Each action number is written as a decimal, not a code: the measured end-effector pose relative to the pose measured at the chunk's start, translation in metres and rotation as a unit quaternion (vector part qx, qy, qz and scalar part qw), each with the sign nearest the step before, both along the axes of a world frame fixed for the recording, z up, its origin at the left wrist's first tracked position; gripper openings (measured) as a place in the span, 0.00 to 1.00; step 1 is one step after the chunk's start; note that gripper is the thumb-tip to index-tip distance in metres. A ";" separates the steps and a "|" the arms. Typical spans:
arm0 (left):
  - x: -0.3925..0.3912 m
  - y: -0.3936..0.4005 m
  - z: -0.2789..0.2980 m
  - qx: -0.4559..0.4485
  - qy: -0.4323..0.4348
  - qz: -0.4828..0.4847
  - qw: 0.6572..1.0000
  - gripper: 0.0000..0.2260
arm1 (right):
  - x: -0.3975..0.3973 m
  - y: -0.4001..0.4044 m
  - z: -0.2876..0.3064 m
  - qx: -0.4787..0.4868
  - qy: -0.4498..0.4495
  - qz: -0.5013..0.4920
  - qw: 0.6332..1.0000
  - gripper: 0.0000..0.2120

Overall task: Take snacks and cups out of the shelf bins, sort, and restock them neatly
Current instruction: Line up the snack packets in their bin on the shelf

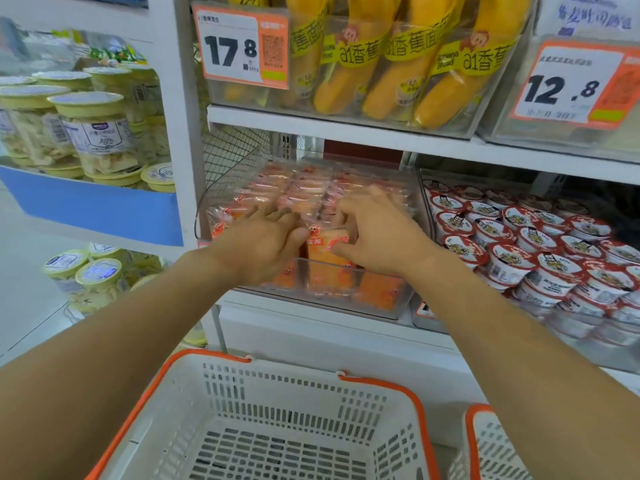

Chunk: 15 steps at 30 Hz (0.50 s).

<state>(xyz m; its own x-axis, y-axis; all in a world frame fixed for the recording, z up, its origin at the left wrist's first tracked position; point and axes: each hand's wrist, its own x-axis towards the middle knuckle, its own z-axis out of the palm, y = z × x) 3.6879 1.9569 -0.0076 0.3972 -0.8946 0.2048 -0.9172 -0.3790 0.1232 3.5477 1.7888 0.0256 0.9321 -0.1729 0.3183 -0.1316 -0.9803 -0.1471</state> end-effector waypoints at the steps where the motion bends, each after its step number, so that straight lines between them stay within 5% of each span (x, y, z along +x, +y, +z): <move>1: 0.002 0.003 -0.004 0.008 -0.015 -0.002 1.000 0.34 | 0.002 0.000 0.000 0.007 -0.002 -0.012 1.000 0.14; 5: 0.004 0.013 -0.011 0.031 -0.040 -0.015 0.999 0.37 | 0.004 0.009 -0.018 0.036 -0.041 -0.043 0.998 0.16; 10: 0.013 0.018 -0.007 -0.068 -0.037 -0.084 0.993 0.25 | -0.007 0.023 -0.055 0.027 -0.172 -0.028 0.984 0.12; 15: 0.008 -0.010 -0.015 0.008 -0.084 -0.007 0.996 0.22 | 0.002 0.021 -0.057 -0.039 -0.178 -0.102 0.978 0.14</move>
<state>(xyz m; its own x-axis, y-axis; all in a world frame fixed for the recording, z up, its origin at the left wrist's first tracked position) 3.6958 1.9474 -0.0229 0.3452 -0.9037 0.2535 -0.9298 -0.3661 -0.0390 3.5495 1.8094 -0.0317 0.7083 -0.3068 0.6358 -0.2800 -0.9488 -0.1459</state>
